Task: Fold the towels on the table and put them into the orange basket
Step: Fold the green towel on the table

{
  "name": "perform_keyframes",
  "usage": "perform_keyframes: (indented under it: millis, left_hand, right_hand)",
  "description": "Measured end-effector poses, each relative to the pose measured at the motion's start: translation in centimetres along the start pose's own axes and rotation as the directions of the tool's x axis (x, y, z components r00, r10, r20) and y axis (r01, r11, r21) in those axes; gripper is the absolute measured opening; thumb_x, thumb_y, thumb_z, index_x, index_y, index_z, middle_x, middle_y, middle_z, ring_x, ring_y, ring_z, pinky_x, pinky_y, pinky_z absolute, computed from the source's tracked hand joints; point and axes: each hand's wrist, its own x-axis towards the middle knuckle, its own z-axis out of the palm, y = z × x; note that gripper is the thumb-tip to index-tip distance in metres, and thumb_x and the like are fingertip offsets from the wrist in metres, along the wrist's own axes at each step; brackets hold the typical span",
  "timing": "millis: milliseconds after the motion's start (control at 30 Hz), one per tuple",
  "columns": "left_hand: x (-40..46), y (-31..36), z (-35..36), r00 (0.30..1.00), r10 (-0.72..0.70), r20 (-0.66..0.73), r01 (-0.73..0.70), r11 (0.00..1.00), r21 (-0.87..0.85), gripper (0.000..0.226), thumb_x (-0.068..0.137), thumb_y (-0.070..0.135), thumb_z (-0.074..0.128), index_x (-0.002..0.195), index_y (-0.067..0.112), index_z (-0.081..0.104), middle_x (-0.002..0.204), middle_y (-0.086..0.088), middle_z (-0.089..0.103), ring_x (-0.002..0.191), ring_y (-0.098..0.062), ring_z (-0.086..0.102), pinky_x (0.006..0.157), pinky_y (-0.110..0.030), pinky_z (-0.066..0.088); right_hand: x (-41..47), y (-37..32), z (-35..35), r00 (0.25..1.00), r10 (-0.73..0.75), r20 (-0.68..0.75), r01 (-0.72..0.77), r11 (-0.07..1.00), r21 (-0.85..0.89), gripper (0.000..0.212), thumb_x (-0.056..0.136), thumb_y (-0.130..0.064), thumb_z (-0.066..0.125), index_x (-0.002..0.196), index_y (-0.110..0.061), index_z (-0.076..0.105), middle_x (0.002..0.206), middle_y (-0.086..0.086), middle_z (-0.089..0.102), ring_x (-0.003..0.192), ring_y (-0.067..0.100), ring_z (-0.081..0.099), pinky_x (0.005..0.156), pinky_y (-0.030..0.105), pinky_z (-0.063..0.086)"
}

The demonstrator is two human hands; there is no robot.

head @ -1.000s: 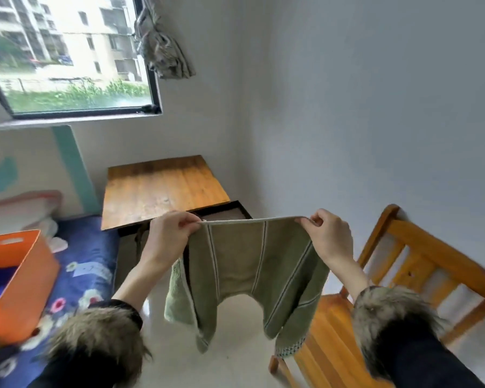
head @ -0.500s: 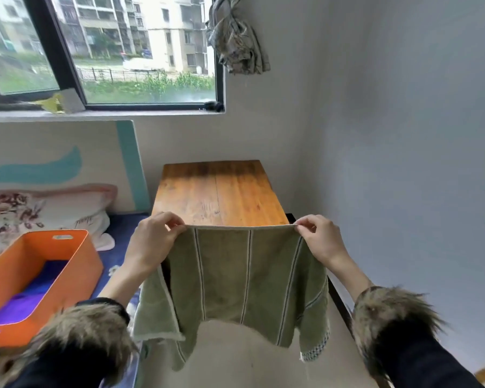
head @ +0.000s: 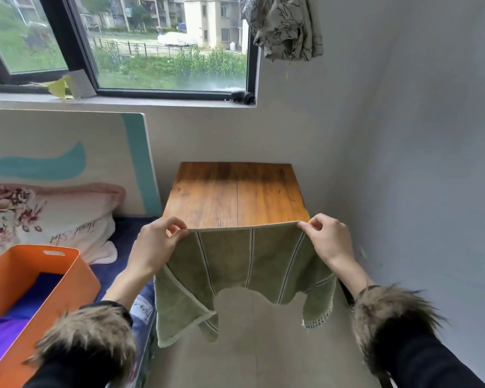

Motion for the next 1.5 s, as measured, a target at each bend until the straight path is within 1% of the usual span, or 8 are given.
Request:
perform_keyframes:
  millis: [200, 400, 567, 667, 1033, 1200, 1333, 1500]
  left_hand:
    - [11.0, -3.6, 3.5, 0.997, -0.069, 0.041, 0.069, 0.997, 0.021, 0.020, 0.080, 0.032, 0.070, 0.067, 0.041, 0.057, 0.071, 0.010, 0.058, 0.071, -0.019, 0.056, 0.070, -0.034, 0.048]
    - [21.2, -7.6, 7.7, 0.976, -0.117, 0.181, 0.094, 0.987, 0.131, 0.004, 0.083, 0.033, 0.067, 0.081, 0.030, 0.065, 0.086, 0.001, 0.066, 0.077, -0.020, 0.059, 0.070, -0.033, 0.049]
    - [27.7, -9.7, 11.4, 0.962, -0.107, 0.249, 0.053, 0.975, 0.215, 0.008, 0.087, 0.032, 0.062, 0.090, 0.025, 0.065, 0.094, -0.002, 0.067, 0.082, -0.023, 0.059, 0.064, -0.028, 0.042]
    - [32.0, -10.5, 13.4, 0.963, -0.088, 0.253, 0.021, 0.967, 0.255, 0.009, 0.089, 0.031, 0.060, 0.092, 0.024, 0.065, 0.097, -0.002, 0.067, 0.084, -0.022, 0.058, 0.067, -0.029, 0.042]
    - [47.4, -15.0, 24.8, 0.931, -0.172, 0.321, 0.030, 0.915, 0.403, 0.011, 0.089, 0.031, 0.059, 0.092, 0.023, 0.066, 0.101, -0.003, 0.067, 0.093, -0.026, 0.060, 0.076, -0.035, 0.048]
    - [54.0, -16.1, 29.9, 0.939, -0.182, 0.292, 0.057, 0.920, 0.388, 0.017, 0.092, 0.019, 0.049, 0.098, 0.017, 0.065, 0.102, -0.008, 0.061, 0.097, -0.028, 0.057, 0.077, -0.036, 0.044]
    - [54.1, -17.4, 32.7, 0.930, -0.186, 0.316, 0.077, 0.941, 0.329, 0.027, 0.093, 0.014, 0.047, 0.117, 0.014, 0.057, 0.113, -0.012, 0.055, 0.104, -0.030, 0.054, 0.084, -0.039, 0.044]
    - [46.4, -20.8, 33.3, 0.884, -0.227, 0.409, 0.087, 0.939, 0.331, 0.034, 0.090, 0.013, 0.055, 0.123, 0.013, 0.051, 0.123, -0.009, 0.051, 0.112, -0.026, 0.051, 0.093, -0.042, 0.044]
  right_hand:
    - [10.0, -0.2, 5.6, 0.999, 0.000, 0.052, 0.010, 0.981, -0.193, 0.036, 0.085, -0.047, 0.061, 0.074, -0.012, 0.060, 0.076, 0.001, 0.058, 0.073, 0.020, 0.049, 0.061, 0.027, 0.033]
    - [18.7, 0.2, 12.0, 0.982, 0.080, 0.170, -0.034, 0.966, -0.255, 0.024, 0.093, -0.030, 0.052, 0.092, -0.010, 0.065, 0.101, 0.010, 0.063, 0.094, 0.028, 0.057, 0.076, 0.032, 0.044]
    - [24.6, 1.5, 16.5, 0.970, 0.140, 0.199, -0.081, 0.957, -0.277, 0.022, 0.096, -0.023, 0.045, 0.095, -0.012, 0.064, 0.104, 0.010, 0.061, 0.095, 0.029, 0.056, 0.076, 0.031, 0.042]
    - [28.2, 2.1, 18.9, 0.964, 0.154, 0.217, -0.087, 0.954, -0.288, 0.023, 0.096, -0.024, 0.046, 0.098, -0.012, 0.065, 0.107, 0.010, 0.062, 0.096, 0.028, 0.057, 0.080, 0.033, 0.045]
    - [45.3, 7.7, 28.9, 0.928, 0.135, 0.348, -0.015, 0.945, -0.327, 0.024, 0.096, -0.021, 0.047, 0.102, -0.010, 0.067, 0.109, 0.011, 0.062, 0.098, 0.026, 0.057, 0.073, 0.023, 0.035]
    - [51.1, 10.5, 33.4, 0.941, 0.151, 0.303, -0.034, 0.932, -0.361, 0.029, 0.098, -0.018, 0.039, 0.110, -0.011, 0.064, 0.115, 0.010, 0.062, 0.106, 0.027, 0.052, 0.088, 0.035, 0.041]
    - [51.5, 11.0, 37.2, 0.923, 0.114, 0.368, 0.023, 0.937, -0.348, 0.032, 0.098, -0.019, 0.040, 0.124, -0.012, 0.055, 0.129, 0.009, 0.055, 0.119, 0.026, 0.046, 0.101, 0.041, 0.033]
    - [45.7, 10.1, 42.2, 0.813, 0.061, 0.579, 0.116, 0.958, -0.263, 0.045, 0.099, -0.028, 0.036, 0.142, -0.016, 0.034, 0.152, 0.005, 0.029, 0.142, 0.020, 0.018, 0.118, 0.042, 0.010]
